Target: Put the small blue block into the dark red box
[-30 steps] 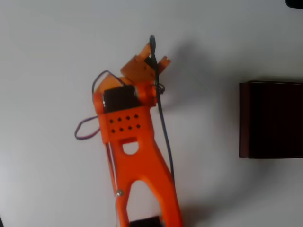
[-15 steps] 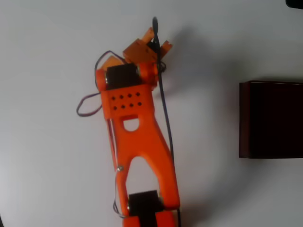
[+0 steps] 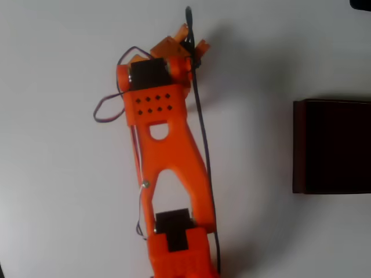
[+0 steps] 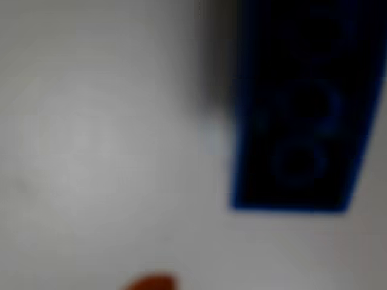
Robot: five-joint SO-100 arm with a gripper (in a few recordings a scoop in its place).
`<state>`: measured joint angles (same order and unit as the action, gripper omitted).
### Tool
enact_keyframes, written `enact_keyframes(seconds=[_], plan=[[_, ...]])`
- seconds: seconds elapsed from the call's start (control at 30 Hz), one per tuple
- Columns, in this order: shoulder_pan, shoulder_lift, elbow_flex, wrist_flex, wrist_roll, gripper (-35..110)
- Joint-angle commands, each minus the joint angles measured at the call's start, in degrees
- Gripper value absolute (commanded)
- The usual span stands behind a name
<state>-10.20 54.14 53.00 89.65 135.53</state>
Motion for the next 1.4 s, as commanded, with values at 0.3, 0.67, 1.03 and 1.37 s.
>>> enact_keyframes(seconds=[0.3,0.67,1.03,1.37], plan=[[0.4,-4.9,-9.9,2.8,-0.1,24],[1.6,-23.3,-38.1,12.9,-3.7,23],[5.1,-36.2,-55.5,14.2,-12.2,2],[9.1,-9.9,-20.8,15.0,-20.7,1]])
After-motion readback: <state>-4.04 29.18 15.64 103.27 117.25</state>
